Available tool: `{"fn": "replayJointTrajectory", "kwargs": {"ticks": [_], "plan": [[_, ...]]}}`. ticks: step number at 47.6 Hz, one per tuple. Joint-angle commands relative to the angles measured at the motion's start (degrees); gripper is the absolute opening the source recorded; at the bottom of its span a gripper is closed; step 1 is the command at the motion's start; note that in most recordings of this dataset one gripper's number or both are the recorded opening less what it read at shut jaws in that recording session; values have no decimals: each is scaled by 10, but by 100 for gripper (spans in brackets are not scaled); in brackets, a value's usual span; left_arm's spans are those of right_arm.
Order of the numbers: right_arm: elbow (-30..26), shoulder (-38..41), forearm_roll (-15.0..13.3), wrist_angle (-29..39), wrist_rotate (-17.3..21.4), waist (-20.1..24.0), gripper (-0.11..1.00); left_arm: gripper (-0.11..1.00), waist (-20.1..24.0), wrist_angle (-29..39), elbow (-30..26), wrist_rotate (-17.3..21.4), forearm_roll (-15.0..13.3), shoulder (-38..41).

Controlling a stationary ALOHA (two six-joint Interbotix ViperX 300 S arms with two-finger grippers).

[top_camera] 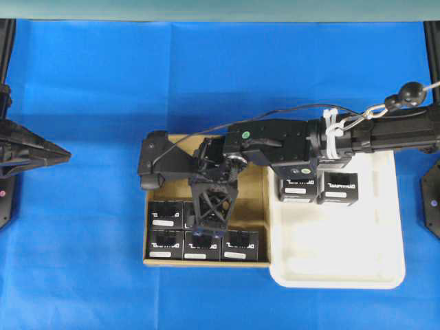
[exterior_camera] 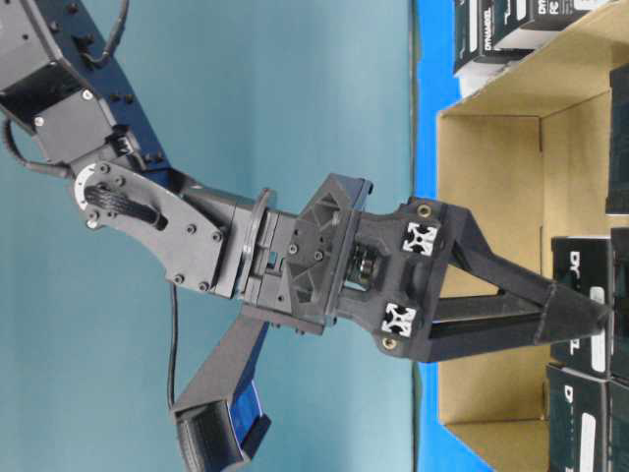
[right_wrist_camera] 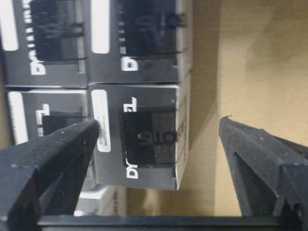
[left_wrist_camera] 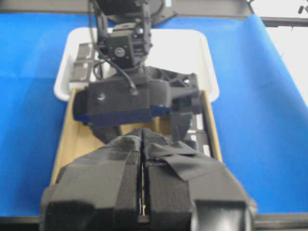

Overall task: Pick the box from inside the cardboard box.
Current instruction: 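Lower the open right gripper around the upper servo box in the cardboard box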

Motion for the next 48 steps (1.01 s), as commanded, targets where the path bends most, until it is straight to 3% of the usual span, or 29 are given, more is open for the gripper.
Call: {"fn": "replayJointTrajectory", "kwargs": {"ticks": [1, 21, 48], "plan": [[5, 4, -4, -8, -5, -16, 100, -4, -1, -3, -16, 1, 1, 4], [18, 2, -4, -7, -47, -47, 100, -4, 1, -4, -18, 1, 1, 3], [-3, -10, 11, 4, -50, -25, 100, -4, 0, -6, -18, -1, 1, -5]]}}
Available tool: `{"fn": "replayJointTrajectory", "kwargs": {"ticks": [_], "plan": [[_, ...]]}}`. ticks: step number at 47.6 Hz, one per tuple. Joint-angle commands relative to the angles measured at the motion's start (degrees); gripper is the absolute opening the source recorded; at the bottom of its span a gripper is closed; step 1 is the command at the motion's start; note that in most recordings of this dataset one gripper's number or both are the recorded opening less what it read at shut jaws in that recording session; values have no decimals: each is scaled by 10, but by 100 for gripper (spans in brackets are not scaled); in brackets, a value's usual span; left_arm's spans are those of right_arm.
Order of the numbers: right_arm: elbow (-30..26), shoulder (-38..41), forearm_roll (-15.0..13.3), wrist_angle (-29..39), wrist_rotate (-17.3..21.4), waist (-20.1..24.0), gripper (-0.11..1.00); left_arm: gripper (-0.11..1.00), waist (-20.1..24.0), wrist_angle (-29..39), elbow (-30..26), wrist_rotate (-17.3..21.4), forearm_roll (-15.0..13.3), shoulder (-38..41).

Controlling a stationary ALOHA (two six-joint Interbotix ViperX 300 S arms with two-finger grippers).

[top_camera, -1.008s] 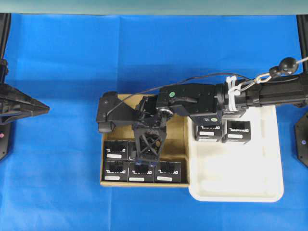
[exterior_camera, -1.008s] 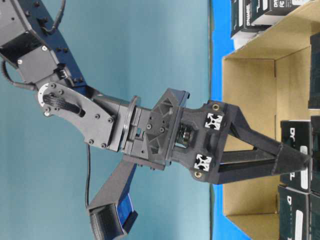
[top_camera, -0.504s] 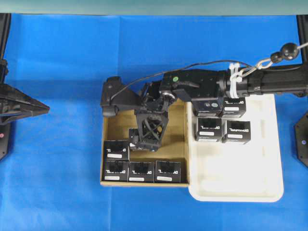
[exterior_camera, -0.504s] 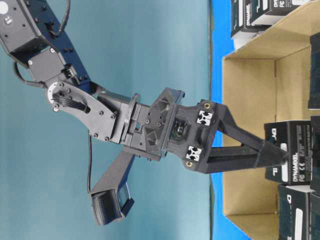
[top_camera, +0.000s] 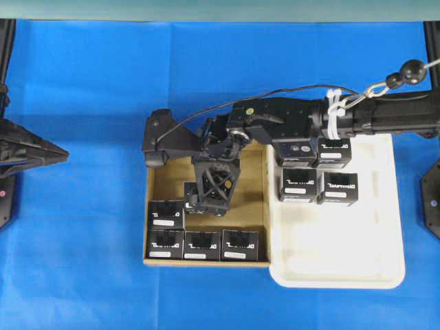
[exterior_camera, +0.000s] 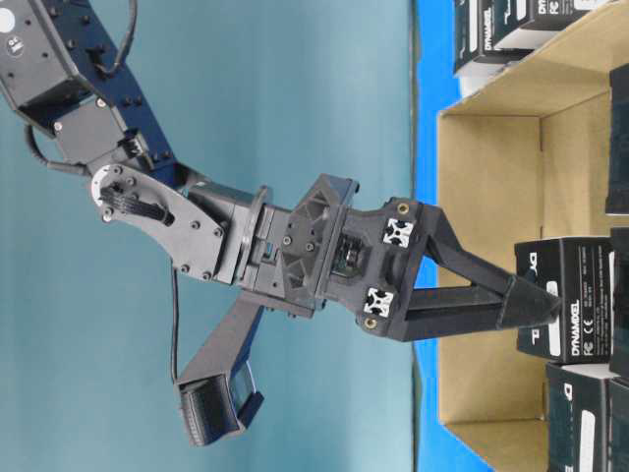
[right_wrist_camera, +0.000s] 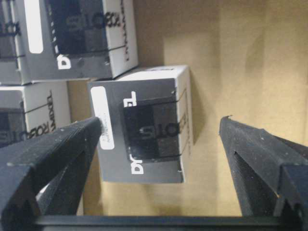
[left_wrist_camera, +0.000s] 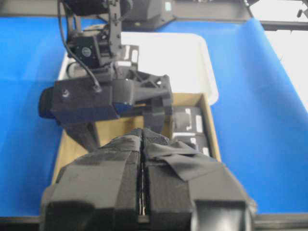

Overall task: Pick the box from inside the cardboard box.
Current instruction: 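Lower the open right gripper around the upper servo box in the cardboard box, then close the right gripper on the servo box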

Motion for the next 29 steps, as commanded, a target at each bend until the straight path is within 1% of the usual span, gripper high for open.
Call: {"fn": "replayJointTrajectory", "kwargs": {"ticks": [1, 21, 29], "plan": [[-8, -2, 1, 2, -2, 7, 100, -4, 0, -5, -17, -1, 1, 3], [-12, -1, 2, 16, -3, 16, 100, -4, 1, -5, -11, -1, 1, 3], [-29, -3, -1, 20, -6, 15, 100, -4, 3, -5, -8, -1, 1, 2]]}}
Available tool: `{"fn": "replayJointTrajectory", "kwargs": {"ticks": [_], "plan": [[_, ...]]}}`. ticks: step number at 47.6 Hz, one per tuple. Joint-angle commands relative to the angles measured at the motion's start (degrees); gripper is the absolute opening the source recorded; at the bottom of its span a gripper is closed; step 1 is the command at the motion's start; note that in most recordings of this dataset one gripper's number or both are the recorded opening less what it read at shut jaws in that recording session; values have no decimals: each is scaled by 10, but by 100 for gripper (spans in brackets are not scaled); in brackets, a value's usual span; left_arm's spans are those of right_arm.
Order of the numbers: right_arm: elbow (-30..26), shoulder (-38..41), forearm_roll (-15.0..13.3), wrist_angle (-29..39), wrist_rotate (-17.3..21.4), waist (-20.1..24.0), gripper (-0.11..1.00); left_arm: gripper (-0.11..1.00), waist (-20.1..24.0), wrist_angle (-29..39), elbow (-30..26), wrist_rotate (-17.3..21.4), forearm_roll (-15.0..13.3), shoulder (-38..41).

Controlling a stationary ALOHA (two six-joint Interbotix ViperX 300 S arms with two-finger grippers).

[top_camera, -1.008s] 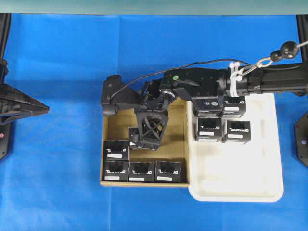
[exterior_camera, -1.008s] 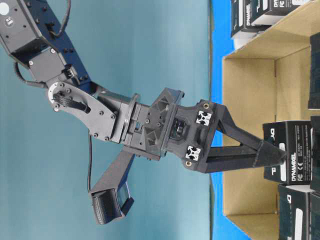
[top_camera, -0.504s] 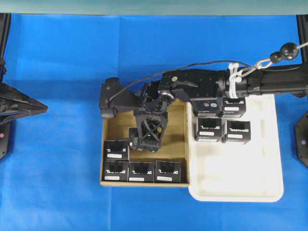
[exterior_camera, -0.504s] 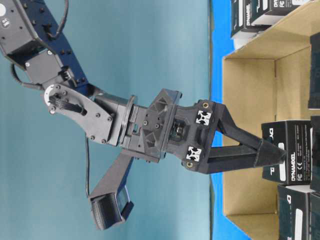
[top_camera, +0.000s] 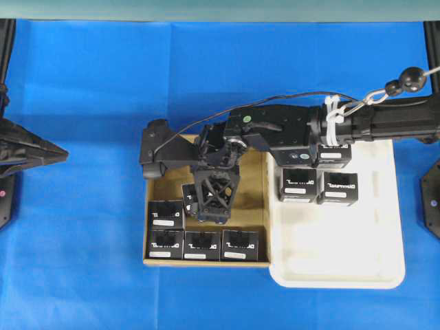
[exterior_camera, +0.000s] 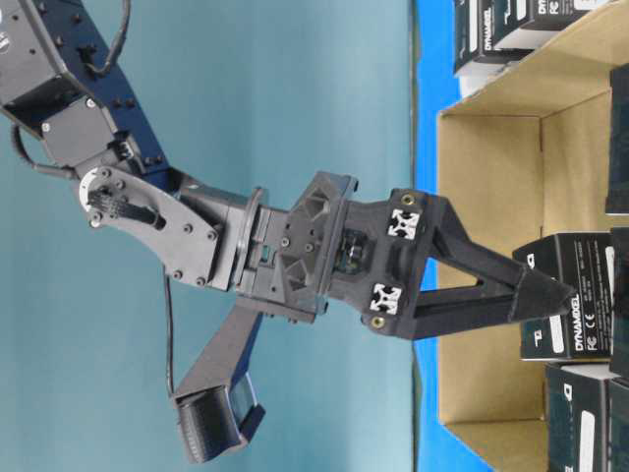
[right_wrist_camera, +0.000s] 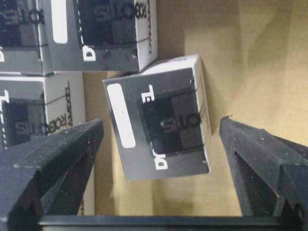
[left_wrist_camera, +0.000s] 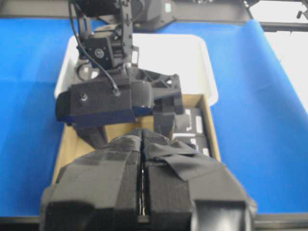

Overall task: Pick the box from inside the cardboard box.
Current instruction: 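Close the right gripper on the servo box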

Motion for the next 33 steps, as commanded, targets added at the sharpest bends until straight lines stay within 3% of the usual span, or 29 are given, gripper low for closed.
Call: {"fn": "replayJointTrajectory", "kwargs": {"ticks": [1, 12, 20, 33], "plan": [[-18, -4, -2, 6, -10, 2, 100, -4, 3, -4, -9, 0, 1, 4], [-24, 5, -2, 26, -68, 4, 100, -4, 10, -5, -6, 0, 1, 4], [-21, 9, -2, 43, -71, 9, 100, -4, 11, -5, -6, 1, 1, 4], [-18, 29, -4, 14, -76, 10, 100, -4, 11, -4, -4, 1, 1, 4]]}}
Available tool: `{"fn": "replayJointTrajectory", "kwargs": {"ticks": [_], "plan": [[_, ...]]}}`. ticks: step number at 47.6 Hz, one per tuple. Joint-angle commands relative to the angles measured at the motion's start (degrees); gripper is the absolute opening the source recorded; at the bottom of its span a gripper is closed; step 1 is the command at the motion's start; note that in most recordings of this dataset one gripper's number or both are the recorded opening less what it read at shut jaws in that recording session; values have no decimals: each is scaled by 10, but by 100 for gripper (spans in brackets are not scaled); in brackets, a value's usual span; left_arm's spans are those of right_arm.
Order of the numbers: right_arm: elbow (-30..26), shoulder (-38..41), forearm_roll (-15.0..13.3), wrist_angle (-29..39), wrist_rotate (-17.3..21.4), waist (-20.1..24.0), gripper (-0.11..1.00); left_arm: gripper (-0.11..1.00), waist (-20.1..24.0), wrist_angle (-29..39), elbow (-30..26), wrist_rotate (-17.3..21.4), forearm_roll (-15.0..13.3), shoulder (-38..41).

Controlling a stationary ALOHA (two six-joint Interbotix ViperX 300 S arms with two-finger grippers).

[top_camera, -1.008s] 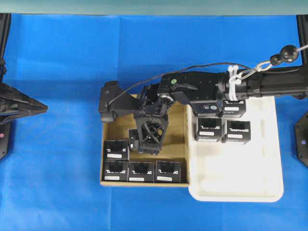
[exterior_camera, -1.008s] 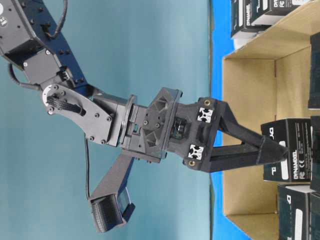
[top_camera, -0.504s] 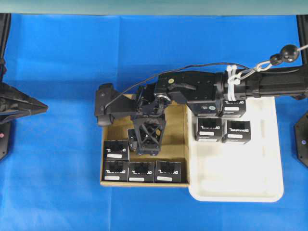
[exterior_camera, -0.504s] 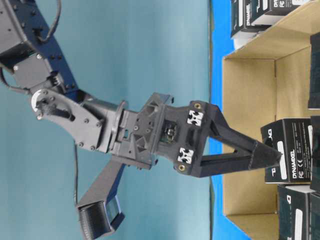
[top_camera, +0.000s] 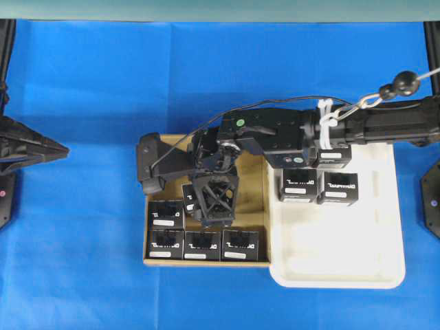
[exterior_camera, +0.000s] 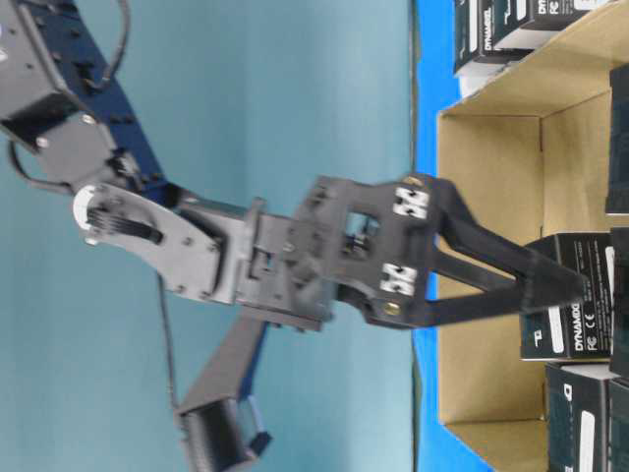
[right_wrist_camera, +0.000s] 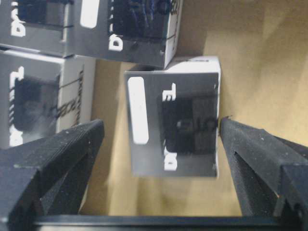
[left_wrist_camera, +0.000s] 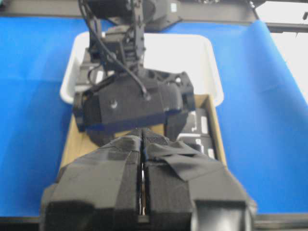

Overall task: Pick the box from inside the cardboard box.
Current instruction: 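Close the right gripper on the servo box, then lift the servo box out and carry it right over the white tray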

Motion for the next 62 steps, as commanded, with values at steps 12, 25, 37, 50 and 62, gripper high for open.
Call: {"fn": "replayJointTrajectory", "kwargs": {"ticks": [12, 25, 37, 50, 62], "plan": [[11, 18, -8, -26, -23, 5, 99, -4, 2, -5, -3, 0, 1, 5], [9, 15, -12, -54, -19, 6, 86, -4, 3, -2, -2, -1, 1, 4], [2, -7, -12, -38, -20, 5, 63, -4, 15, -2, 0, -1, 1, 5], [-55, -83, -10, 79, -4, -27, 63, -4, 17, -2, 2, 0, 1, 8], [-74, -171, -7, 192, 44, -40, 63, -4, 17, 34, 1, -1, 1, 4]]}}
